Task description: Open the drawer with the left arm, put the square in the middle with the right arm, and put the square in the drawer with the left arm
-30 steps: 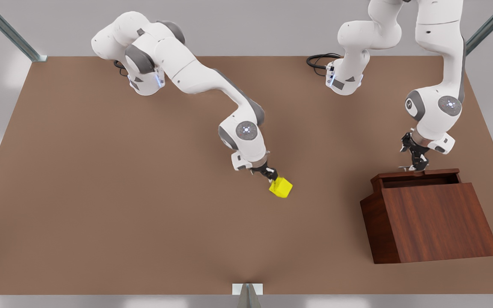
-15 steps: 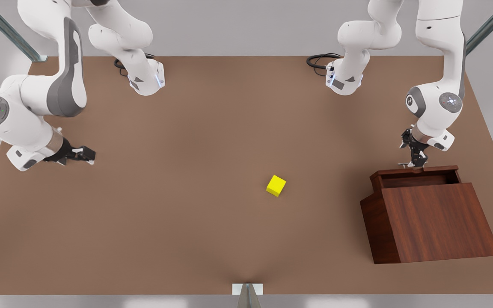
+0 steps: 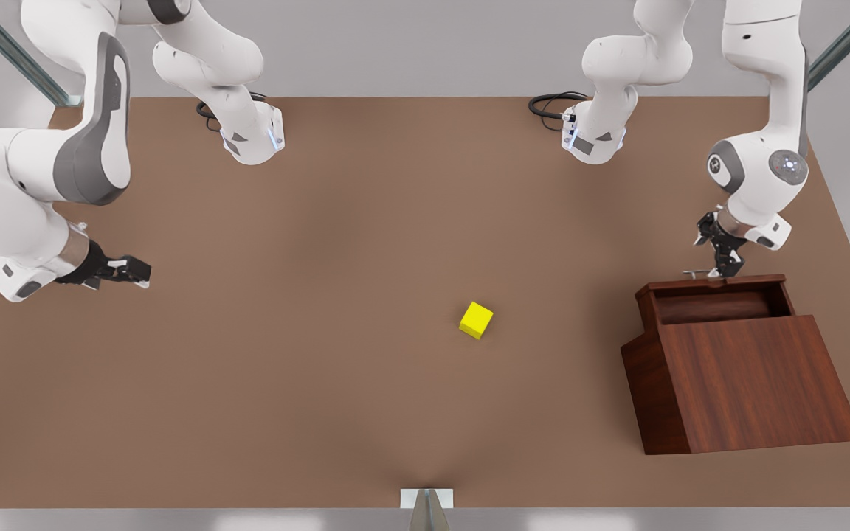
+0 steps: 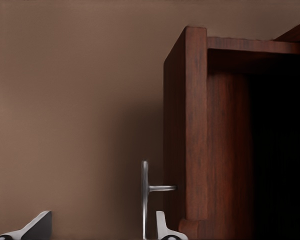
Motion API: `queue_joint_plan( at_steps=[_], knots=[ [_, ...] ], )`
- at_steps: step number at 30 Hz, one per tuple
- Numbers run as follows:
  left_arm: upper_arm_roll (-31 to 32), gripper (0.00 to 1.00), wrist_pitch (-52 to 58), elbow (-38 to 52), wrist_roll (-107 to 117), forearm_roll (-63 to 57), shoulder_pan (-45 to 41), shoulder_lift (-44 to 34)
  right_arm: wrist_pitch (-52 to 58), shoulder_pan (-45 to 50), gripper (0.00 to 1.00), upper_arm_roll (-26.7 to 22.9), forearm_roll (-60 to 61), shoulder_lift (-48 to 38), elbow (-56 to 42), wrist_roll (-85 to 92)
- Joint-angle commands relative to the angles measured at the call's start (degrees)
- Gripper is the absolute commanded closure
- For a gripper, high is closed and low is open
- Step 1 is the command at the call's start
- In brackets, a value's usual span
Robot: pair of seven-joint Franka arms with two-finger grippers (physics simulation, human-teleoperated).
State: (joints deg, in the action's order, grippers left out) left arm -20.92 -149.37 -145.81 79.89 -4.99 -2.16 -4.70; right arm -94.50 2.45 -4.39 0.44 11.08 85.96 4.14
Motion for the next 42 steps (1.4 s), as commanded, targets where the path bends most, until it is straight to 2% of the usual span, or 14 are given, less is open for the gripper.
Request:
queue_joint_plan(
  at_steps=[1,8,13,16,18,19,21,23,25,27,32,34,39,42],
  knots=[
    [0.0,0.0,0.3,0.0,0.0,0.0,-0.3,-0.1,0.0,-0.2,0.0,0.0,-0.1,0.0,0.0,0.1],
    [-0.1,0.0,2.2,-2.5,0.0,0.0,-0.3,-2.8,0.1,-0.7,0.0,-0.1,-1.1,0.0,-1.4,0.1],
    [-0.2,0.0,5.1,-5.8,-0.1,0.0,-0.4,-8.5,-0.2,-0.4,0.0,0.0,-1.0,0.3,-1.3,0.0],
    [-0.4,0.0,22.8,-2.1,-0.9,-1.7,-0.6,-22.9,-0.4,-0.8,0.0,-0.1,-1.0,0.3,-1.5,0.1],
    [-0.2,0.0,26.1,5.5,-7.5,-1.0,-4.2,-22.6,0.0,-1.0,0.0,-0.2,-1.0,2.5,-4.9,0.7],
    [-0.1,0.0,26.1,8.0,-16.2,-0.5,-8.0,-19.6,0.1,-1.1,0.0,-0.2,-1.0,2.9,-5.4,0.6],
    [0.1,0.0,29.7,21.9,-30.0,1.6,-17.2,-5.1,-0.2,-1.1,0.0,-0.2,-1.0,3.0,-5.4,0.2],
    [0.6,0.0,40.2,39.8,-43.7,9.6,-18.8,7.4,-0.3,-1.0,0.0,-0.2,-0.9,3.0,-5.5,0.0],
    [4.4,0.0,42.9,43.6,-63.1,9.7,-18.7,10.1,-0.3,-1.3,0.0,-0.2,-0.1,3.0,-5.5,-0.1],
    [10.3,0.0,42.9,50.2,-69.8,9.7,-18.7,17.3,-0.3,-1.2,0.0,-0.2,-0.4,3.0,-5.5,-0.1],
    [20.9,0.0,42.7,58.1,-83.1,9.4,-19.4,29.1,-0.4,-1.2,0.0,-0.2,-0.5,3.1,-5.5,-0.1],
    [21.7,0.0,36.5,58.2,-82.2,8.8,-22.3,33.1,-0.6,-1.1,0.0,-0.2,-0.5,3.4,-5.6,-0.1],
    [21.6,0.0,33.5,61.6,-78.4,3.5,-30.5,40.3,-1.0,-1.1,0.0,-0.2,-0.8,3.4,-5.6,-0.1],
    [21.6,0.0,31.2,61.6,-75.4,3.4,-30.9,42.8,-1.0,-1.0,0.0,-0.2,-0.8,3.4,-5.6,-0.1]
  ],
)
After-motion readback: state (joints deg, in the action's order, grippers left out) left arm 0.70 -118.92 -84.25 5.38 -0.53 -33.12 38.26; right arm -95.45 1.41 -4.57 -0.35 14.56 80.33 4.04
